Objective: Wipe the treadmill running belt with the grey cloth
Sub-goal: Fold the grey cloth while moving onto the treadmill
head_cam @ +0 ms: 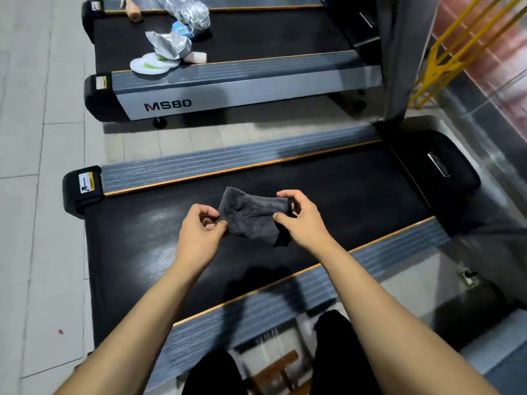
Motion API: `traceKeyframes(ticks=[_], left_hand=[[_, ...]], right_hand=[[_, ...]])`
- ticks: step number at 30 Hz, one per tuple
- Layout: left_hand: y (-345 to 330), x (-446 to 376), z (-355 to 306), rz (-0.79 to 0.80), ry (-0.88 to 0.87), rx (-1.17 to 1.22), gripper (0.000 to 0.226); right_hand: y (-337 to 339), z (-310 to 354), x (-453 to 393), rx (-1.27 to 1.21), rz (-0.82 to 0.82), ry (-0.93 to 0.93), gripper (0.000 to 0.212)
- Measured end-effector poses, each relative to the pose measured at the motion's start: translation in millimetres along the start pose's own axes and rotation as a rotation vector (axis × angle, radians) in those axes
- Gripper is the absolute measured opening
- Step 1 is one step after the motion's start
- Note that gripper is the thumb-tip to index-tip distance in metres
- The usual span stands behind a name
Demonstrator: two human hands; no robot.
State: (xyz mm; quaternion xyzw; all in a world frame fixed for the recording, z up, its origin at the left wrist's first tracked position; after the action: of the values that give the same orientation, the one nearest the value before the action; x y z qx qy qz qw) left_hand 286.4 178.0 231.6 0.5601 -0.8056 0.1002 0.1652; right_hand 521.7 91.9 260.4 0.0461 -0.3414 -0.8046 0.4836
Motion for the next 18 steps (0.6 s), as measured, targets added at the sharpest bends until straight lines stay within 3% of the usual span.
traceKeyframes(ticks=[8,18], left_hand=[[-96,-109,104,-0.006,-0.063,-0.153,0.029],[-319,-180,255,0.184,-0.065,-0.361,0.02]], right_hand=[[-21,-142,-116,-0.047,0.017,0.042,0.038],[26,-405,-184,-0.092,0.022,-0.041,0.032]])
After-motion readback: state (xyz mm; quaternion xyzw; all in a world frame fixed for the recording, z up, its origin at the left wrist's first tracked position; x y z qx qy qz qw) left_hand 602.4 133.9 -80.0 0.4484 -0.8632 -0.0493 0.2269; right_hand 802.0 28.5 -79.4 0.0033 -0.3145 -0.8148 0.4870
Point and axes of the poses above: each hand's wrist, its own x-axis away from the middle knuckle, its own y-axis out of the back of the hand, z = x × y, the point moved 10 cm from there along -x, towards the middle knuckle, and after that the axes turned 5 degrees about x, right-handed, at the moved point
